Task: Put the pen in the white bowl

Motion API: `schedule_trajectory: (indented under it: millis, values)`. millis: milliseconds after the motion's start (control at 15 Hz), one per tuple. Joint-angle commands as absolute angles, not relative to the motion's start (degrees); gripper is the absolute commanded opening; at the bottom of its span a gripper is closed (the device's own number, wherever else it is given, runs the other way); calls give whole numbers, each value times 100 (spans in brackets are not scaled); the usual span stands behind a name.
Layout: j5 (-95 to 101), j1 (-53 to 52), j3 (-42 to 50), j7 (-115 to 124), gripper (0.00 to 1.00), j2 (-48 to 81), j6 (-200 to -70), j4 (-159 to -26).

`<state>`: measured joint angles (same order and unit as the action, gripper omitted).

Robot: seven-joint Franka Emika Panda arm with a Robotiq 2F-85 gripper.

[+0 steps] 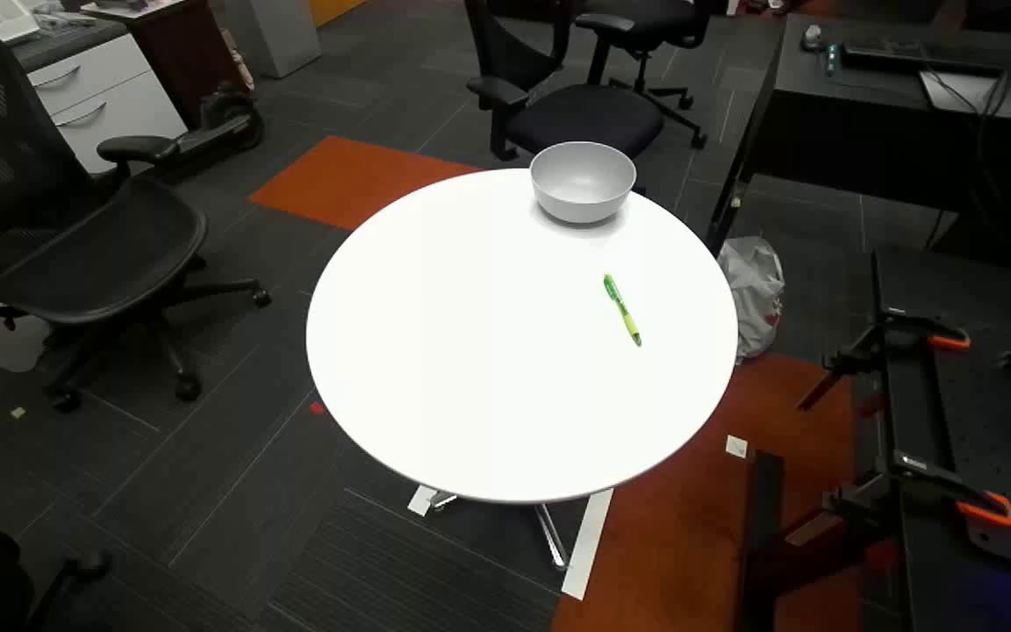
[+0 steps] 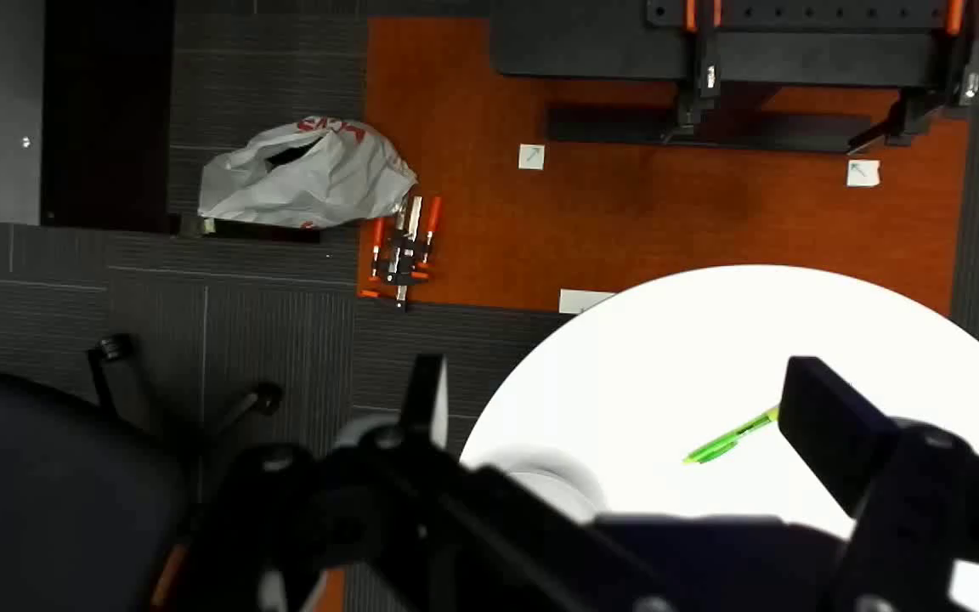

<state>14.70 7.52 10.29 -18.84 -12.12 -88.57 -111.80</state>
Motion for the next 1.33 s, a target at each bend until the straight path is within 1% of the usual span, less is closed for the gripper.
schedule_trajectory:
  millis: [0,333,667,1267]
  values:
    - [1469,747,1032,-1885,100,-1209,-8848,-11169]
    - [1469,747,1032,-1885,100,-1209,-8848,-11169]
    - [1170,721,985,-1430,100,-1130,-9123,-11275]
    - [860,500,401,786,100,-1309,-9912,-12283]
